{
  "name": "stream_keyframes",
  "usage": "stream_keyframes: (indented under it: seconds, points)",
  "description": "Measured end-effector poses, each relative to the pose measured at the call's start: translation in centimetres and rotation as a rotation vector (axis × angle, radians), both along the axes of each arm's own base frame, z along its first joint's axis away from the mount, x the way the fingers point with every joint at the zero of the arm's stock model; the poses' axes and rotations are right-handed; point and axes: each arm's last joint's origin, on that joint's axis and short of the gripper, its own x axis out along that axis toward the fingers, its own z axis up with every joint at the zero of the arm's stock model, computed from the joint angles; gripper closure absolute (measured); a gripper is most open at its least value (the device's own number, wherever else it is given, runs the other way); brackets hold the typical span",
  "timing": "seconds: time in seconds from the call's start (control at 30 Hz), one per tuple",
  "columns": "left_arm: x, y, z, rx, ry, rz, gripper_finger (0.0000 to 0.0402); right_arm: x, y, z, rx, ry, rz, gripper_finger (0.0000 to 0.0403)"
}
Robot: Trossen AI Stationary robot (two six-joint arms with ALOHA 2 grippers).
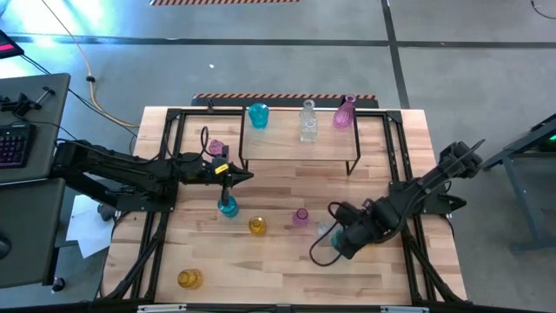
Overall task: Sort vases onto shelf
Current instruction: Put the right blue vase on the shelf aligned with the other blue vase
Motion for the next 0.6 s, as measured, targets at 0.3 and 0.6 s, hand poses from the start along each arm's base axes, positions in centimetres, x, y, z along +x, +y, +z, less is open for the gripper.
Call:
stream_keyframes:
  seconds: [0.3, 0.6]
  points:
    - [0.0, 0.0, 0.0, 0.0, 0.003, 0.0, 0.0401, 0.2, 1.5, -2.1, -0.101, 0.057, 0.02, 0.0228]
    - [0.1, 0.0, 0.2, 0.0, -0.004, 0.0, 0.0401, 0.9, 1.9, -3.6, -0.136, 0.104, 0.05, 0.0271]
